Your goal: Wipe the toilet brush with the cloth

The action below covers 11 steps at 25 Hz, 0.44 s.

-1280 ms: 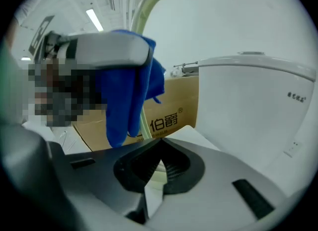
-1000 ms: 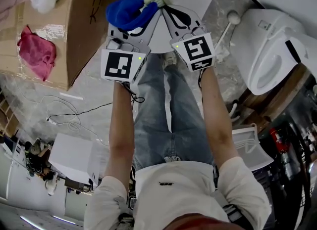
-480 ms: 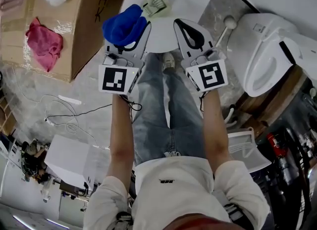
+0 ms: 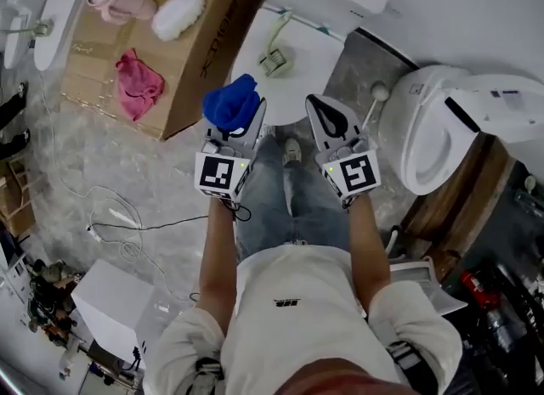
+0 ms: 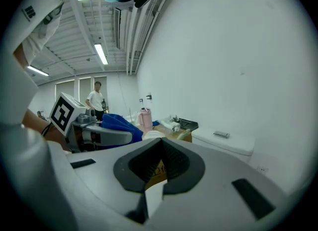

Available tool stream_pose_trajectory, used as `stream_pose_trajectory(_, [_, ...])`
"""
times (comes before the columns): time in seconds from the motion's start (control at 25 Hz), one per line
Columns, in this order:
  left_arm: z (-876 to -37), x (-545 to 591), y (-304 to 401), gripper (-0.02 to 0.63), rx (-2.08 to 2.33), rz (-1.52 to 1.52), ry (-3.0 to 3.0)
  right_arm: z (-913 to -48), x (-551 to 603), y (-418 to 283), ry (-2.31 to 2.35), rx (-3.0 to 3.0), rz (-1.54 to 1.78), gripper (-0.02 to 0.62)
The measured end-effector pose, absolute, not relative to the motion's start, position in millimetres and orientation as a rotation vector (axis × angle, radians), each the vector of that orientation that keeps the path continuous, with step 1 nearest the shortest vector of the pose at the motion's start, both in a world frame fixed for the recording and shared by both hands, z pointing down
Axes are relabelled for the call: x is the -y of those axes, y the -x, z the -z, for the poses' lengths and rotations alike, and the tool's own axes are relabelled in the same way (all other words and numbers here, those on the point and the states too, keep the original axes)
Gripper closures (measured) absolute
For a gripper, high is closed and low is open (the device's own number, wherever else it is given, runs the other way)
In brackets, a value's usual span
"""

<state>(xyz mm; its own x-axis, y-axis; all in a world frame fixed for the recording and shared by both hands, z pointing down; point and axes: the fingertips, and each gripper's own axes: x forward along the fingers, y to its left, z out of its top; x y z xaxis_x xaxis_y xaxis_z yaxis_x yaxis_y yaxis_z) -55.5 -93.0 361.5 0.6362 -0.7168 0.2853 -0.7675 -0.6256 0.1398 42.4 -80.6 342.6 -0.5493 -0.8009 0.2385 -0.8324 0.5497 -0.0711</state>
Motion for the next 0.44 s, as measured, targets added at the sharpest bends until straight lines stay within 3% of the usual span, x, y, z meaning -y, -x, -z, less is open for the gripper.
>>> stream_pose_trajectory(0.44, [-235.4,3.9,43.7,0.437,1.304,-0.234,-2.603,-220.0,-12.6,-56.7,-1.335,2.649,-0.213,0.601])
